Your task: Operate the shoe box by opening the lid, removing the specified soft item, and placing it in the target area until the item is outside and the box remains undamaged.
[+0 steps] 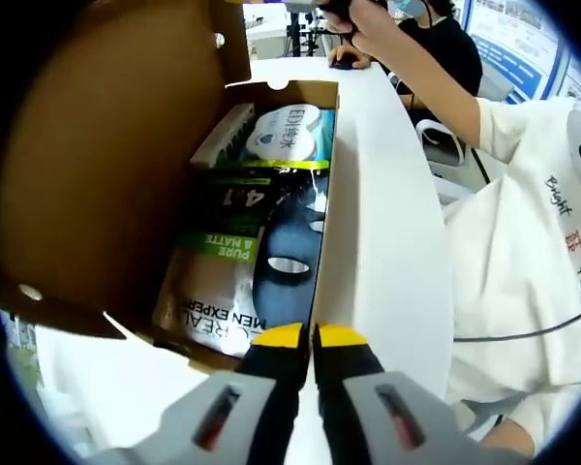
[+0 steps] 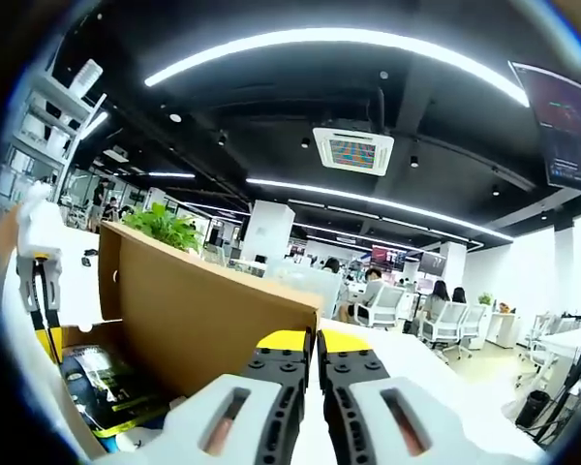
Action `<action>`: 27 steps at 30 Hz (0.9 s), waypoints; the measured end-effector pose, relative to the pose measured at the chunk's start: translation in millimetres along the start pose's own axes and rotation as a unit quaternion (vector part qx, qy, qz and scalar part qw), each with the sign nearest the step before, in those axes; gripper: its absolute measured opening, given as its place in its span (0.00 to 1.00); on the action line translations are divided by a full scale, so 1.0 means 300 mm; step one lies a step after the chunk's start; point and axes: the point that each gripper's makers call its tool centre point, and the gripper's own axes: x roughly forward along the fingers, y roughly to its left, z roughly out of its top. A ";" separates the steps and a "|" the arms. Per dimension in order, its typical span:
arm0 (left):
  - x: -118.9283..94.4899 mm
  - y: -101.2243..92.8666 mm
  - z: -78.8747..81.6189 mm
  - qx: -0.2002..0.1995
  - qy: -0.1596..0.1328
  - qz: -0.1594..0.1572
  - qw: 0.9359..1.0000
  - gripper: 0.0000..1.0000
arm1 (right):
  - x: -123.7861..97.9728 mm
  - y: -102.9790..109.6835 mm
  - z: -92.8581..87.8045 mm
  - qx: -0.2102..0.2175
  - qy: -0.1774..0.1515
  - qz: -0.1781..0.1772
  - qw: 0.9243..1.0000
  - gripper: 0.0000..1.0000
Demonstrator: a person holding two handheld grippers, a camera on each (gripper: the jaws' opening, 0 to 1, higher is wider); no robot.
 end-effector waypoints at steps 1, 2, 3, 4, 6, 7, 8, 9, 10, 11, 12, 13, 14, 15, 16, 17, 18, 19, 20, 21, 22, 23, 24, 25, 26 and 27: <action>0.000 -0.001 -0.001 0.002 0.002 0.001 1.000 0.03 | 0.004 -0.001 0.001 0.002 0.002 0.002 1.000 0.01; 0.000 0.003 -0.001 -0.006 0.003 -0.002 1.000 0.03 | 0.019 -0.002 -0.001 -0.003 0.007 0.006 1.000 0.01; 0.000 0.003 -0.001 -0.009 0.002 -0.003 1.000 0.03 | 0.024 -0.005 0.000 -0.003 0.008 0.008 1.000 0.01; 0.000 0.004 -0.001 -0.011 0.001 -0.003 1.000 0.03 | 0.027 -0.006 0.000 -0.001 0.009 0.009 1.000 0.01; 0.000 0.003 -0.001 -0.011 0.001 -0.002 1.000 0.03 | 0.035 -0.009 0.002 0.004 0.011 0.015 1.000 0.01; -0.001 0.002 -0.001 -0.008 -0.005 0.000 1.000 0.03 | 0.039 -0.009 0.001 0.003 0.015 0.020 1.000 0.01; -0.001 0.001 0.000 -0.004 -0.007 0.000 1.000 0.03 | 0.042 -0.012 0.000 0.010 0.017 0.023 1.000 0.01; -0.001 0.000 0.001 -0.001 -0.010 0.001 1.000 0.03 | 0.044 -0.015 0.000 0.016 0.019 0.025 0.999 0.01; 0.000 -0.001 0.002 0.002 -0.013 0.001 1.000 0.02 | 0.047 -0.018 0.000 0.022 0.020 0.028 0.999 0.01; 0.000 -0.001 0.002 0.003 -0.012 0.001 1.000 0.02 | 0.049 -0.021 -0.001 0.029 0.022 0.030 0.999 0.01; 0.000 -0.002 0.002 0.003 -0.011 0.001 1.000 0.02 | 0.054 -0.022 -0.001 0.033 0.024 0.032 0.999 0.01; 0.001 -0.002 0.002 0.003 -0.010 0.001 1.000 0.02 | 0.060 -0.022 -0.001 0.038 0.025 0.034 0.998 0.01; 0.001 -0.002 0.002 0.003 -0.008 0.001 1.000 0.02 | 0.065 -0.023 -0.002 0.042 0.027 0.035 0.998 0.01; 0.001 -0.002 0.002 0.005 -0.011 0.002 1.000 0.02 | 0.070 -0.023 -0.002 0.041 0.030 0.035 0.998 0.01; 0.001 -0.002 0.001 0.008 -0.013 0.004 1.000 0.02 | 0.075 -0.022 -0.003 0.040 0.033 0.035 0.998 0.01; 0.001 -0.003 0.001 0.011 -0.016 0.006 1.000 0.02 | 0.080 -0.022 -0.004 0.039 0.036 0.036 0.998 0.01; 0.000 -0.002 0.001 0.013 -0.019 0.008 1.000 0.02 | 0.086 -0.024 -0.004 0.037 0.038 0.036 0.998 0.01; 0.000 0.000 0.003 0.012 -0.020 0.009 1.000 0.03 | 0.089 -0.025 -0.005 0.035 0.038 0.036 0.998 0.01; 0.000 0.000 0.003 0.012 -0.021 0.010 1.000 0.03 | 0.094 -0.027 -0.005 0.034 0.039 0.035 0.998 0.01; 0.000 0.000 0.002 0.011 -0.020 0.010 1.000 0.03 | 0.100 -0.030 -0.005 0.035 0.040 0.035 0.998 0.01; 0.000 0.000 0.002 0.011 -0.020 0.010 1.000 0.03 | 0.105 -0.030 -0.005 0.040 0.042 0.034 0.998 0.01; 0.000 0.001 0.002 0.010 -0.020 0.011 1.000 0.03 | 0.112 -0.031 -0.005 0.037 0.045 0.035 0.998 0.02; 0.000 0.001 0.002 0.011 -0.021 0.011 1.000 0.03 | 0.120 -0.032 -0.005 0.034 0.048 0.035 0.998 0.02; 0.000 0.001 0.002 0.011 -0.021 0.011 1.000 0.03 | 0.127 -0.032 -0.005 0.030 0.051 0.035 0.998 0.02; 0.000 0.001 0.002 0.012 -0.022 0.011 1.000 0.03 | 0.135 -0.033 -0.005 0.027 0.054 0.035 0.998 0.02; 0.000 0.001 0.002 0.012 -0.022 0.011 1.000 0.03 | 0.136 -0.033 -0.005 0.027 0.055 0.036 0.997 0.02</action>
